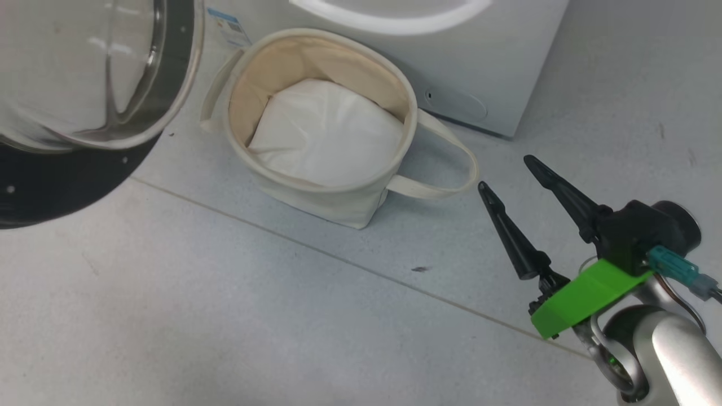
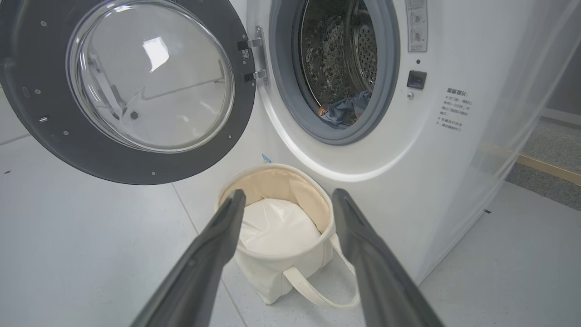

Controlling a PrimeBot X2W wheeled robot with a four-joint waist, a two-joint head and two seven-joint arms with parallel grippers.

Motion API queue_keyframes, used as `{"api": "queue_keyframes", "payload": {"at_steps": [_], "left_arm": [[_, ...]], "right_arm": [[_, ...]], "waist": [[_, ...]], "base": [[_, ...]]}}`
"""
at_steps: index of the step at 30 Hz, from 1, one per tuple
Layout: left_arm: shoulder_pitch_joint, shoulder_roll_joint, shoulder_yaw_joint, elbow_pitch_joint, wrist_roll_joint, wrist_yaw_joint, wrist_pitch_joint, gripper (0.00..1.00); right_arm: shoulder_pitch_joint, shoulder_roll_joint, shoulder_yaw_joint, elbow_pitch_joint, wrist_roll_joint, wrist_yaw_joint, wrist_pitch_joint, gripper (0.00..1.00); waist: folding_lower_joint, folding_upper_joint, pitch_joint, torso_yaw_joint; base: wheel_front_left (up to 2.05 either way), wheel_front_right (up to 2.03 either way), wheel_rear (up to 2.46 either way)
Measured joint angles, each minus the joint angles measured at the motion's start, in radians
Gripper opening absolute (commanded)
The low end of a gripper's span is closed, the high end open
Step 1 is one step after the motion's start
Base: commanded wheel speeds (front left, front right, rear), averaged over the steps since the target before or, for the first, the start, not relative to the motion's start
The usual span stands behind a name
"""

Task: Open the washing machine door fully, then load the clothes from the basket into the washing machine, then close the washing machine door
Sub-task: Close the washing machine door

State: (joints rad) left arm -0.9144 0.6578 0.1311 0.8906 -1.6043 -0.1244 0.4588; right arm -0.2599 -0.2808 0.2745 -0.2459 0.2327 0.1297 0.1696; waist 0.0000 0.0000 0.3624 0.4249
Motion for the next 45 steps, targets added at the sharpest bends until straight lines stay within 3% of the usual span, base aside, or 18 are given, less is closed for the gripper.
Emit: {"api": "queue_keyframes", "payload": {"at_steps": [9,23,36,45], "left_arm": [[0.094,-0.089,-0.077,-0.149,0.012,0.000,0.114,0.00],[0.258,-0.101,-0.173,-0.403,0.075,0.000,0.155,0.00],[0.377,-0.122,-0.366,-0.670,0.257,0.000,0.015,0.00],[0.411,-0.112,-0.474,-0.698,0.353,0.000,-0.121,0.00]], "right_arm": [[0.033,0.005,-0.001,0.026,0.020,0.000,-0.032,1.00],[0.076,0.028,-0.007,0.065,0.042,0.000,-0.093,1.00],[0.107,0.051,-0.024,0.082,0.053,0.000,-0.142,1.00],[0.146,0.056,-0.033,0.094,0.061,0.000,-0.161,1.00]], "waist": [[0.0000,0.0000,-0.072,0.003],[0.0000,0.0000,-0.157,-0.045],[0.0000,0.0000,-0.216,-0.109],[0.0000,0.0000,-0.244,-0.173]], "base": [[0.00,0.00,0.00],[0.00,0.00,0.00],[0.00,0.00,0.00],[0.00,0.00,0.00]]}}
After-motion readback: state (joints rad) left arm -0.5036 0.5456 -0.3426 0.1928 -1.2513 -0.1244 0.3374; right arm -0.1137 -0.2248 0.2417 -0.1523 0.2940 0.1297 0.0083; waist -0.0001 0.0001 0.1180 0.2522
